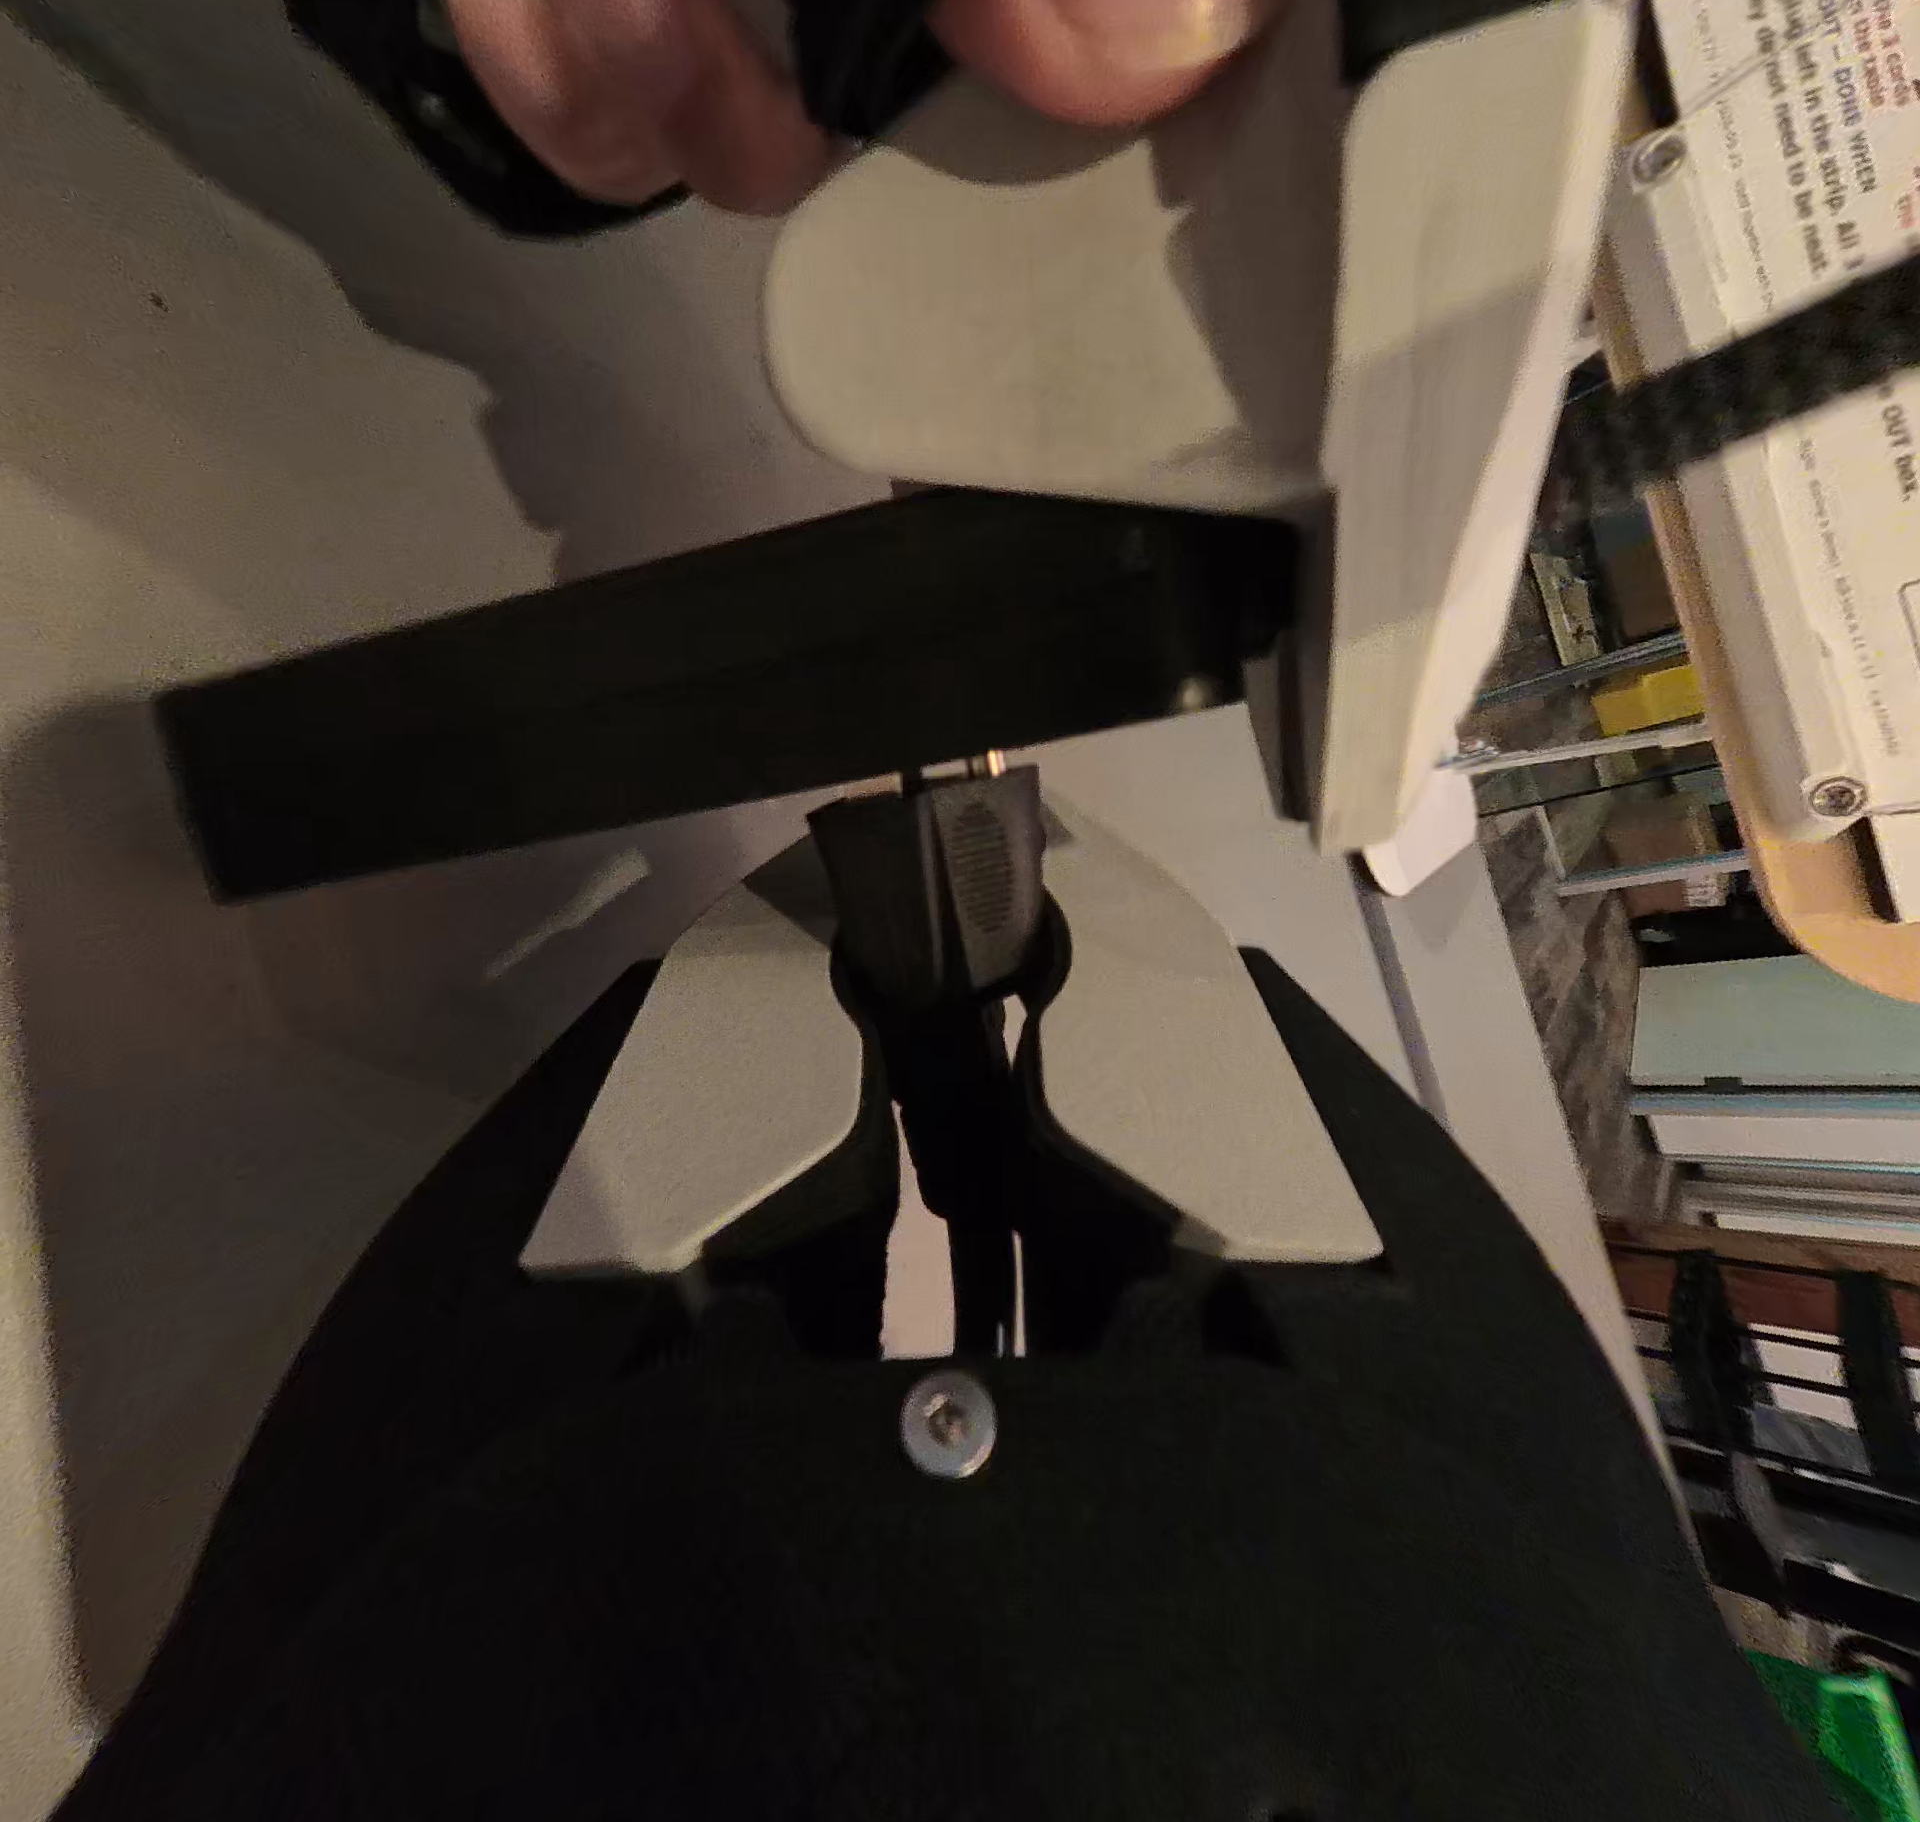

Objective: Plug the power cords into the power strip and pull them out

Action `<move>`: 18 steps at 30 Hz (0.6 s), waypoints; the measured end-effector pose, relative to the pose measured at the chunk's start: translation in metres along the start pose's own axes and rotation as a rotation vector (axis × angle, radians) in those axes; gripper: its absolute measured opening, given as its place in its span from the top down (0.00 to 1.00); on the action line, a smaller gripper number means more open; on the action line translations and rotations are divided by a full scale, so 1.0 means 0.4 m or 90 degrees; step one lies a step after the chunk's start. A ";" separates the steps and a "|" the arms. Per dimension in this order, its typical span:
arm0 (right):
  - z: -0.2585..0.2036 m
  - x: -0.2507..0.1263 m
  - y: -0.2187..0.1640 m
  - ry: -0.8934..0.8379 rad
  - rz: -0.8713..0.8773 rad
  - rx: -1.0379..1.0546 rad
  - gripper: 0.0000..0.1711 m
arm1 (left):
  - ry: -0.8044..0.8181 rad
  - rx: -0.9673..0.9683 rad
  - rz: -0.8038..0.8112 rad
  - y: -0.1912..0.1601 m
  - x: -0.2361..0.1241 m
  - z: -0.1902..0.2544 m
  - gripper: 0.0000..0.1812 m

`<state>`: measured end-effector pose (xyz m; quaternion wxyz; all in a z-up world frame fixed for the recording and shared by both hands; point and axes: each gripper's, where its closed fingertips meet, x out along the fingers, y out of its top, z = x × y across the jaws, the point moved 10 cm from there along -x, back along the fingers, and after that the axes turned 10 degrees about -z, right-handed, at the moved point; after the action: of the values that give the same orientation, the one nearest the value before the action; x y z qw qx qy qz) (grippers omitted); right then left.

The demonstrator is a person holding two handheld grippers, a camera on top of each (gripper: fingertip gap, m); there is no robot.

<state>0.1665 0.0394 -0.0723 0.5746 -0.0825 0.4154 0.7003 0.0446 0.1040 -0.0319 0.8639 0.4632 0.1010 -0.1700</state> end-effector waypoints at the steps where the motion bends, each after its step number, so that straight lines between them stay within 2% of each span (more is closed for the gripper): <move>1: 0.000 0.002 -0.002 0.012 0.004 0.016 0.88 | -0.008 -0.013 0.014 -0.006 -0.002 -0.006 0.92; 10: -0.012 -0.005 -0.003 0.040 0.028 0.041 0.87 | -0.036 -0.025 0.031 -0.031 -0.017 -0.002 0.91; 18: -0.018 -0.015 -0.010 0.061 0.046 0.080 0.88 | -0.006 -0.006 0.037 -0.035 -0.011 0.025 0.91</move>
<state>0.1692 0.0301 -0.0752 0.5323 -0.0645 0.4882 0.6886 0.0354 0.0893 -0.0357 0.8712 0.4608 0.0840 -0.1468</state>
